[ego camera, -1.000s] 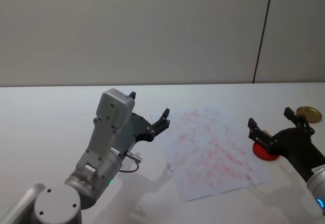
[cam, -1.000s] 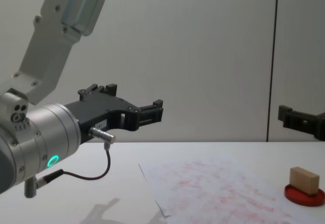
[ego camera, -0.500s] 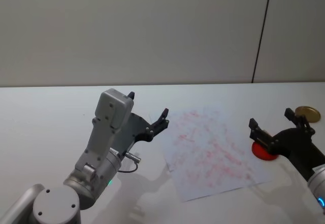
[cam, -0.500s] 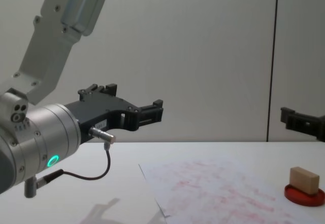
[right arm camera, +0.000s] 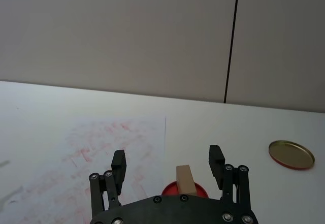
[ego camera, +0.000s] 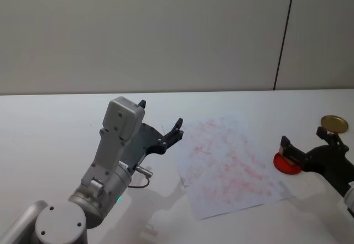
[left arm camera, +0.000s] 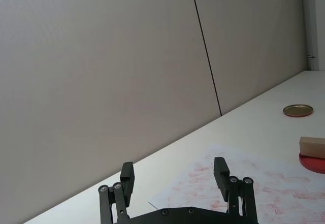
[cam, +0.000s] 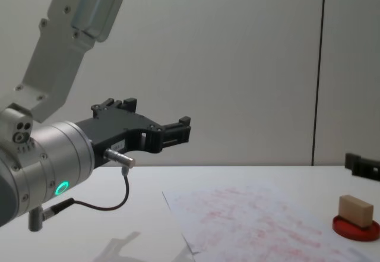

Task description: Use the one hand to pick up the stamp and affix it onto the A4 paper.

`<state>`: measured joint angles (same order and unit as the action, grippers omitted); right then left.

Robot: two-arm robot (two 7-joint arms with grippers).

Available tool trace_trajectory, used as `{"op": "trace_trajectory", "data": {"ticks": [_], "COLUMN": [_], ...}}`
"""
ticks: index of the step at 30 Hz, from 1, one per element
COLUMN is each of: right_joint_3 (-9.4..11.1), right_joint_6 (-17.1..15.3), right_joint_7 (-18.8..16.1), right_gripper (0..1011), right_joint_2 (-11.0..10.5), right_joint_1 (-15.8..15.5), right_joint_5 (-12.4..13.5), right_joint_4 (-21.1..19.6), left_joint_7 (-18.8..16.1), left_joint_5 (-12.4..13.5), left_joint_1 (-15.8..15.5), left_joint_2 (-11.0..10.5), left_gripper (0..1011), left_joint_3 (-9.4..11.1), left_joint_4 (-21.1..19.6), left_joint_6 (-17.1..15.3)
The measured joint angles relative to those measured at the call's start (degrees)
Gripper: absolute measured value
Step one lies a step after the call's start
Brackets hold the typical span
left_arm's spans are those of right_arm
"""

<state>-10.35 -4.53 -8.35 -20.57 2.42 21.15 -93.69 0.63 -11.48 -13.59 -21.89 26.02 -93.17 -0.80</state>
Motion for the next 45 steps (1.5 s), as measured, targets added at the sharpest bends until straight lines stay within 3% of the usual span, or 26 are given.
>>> {"op": "trace_trajectory", "data": {"ticks": [14,33,38,45], "right_joint_3": [0.38,-1.1,-1.48,-2.02], "right_joint_6": [-1.05,-2.42,-2.62,-2.65], "right_joint_7": [-4.5,-5.84,-5.86,-5.88], "right_gripper": [1001,1000,929,707], "right_joint_2": [0.33,2.58,3.11,3.84], "right_joint_1": [4.0,8.56,9.44,10.58], "right_joint_5": [-0.2,-3.09,-3.77,-4.91], "right_joint_4": [8.11,15.65,17.06,18.81], "left_joint_7": [0.0,0.0,0.0,0.0], "left_joint_5": [0.0,0.0,0.0,0.0], "left_joint_1": [0.0,0.0,0.0,0.0], "left_joint_2": [0.0,0.0,0.0,0.0], "left_gripper": [993,993,993,993], "left_joint_3": [0.0,0.0,0.0,0.0], "left_joint_4": [0.0,0.0,0.0,0.0], "left_joint_6": [0.0,0.0,0.0,0.0]}}
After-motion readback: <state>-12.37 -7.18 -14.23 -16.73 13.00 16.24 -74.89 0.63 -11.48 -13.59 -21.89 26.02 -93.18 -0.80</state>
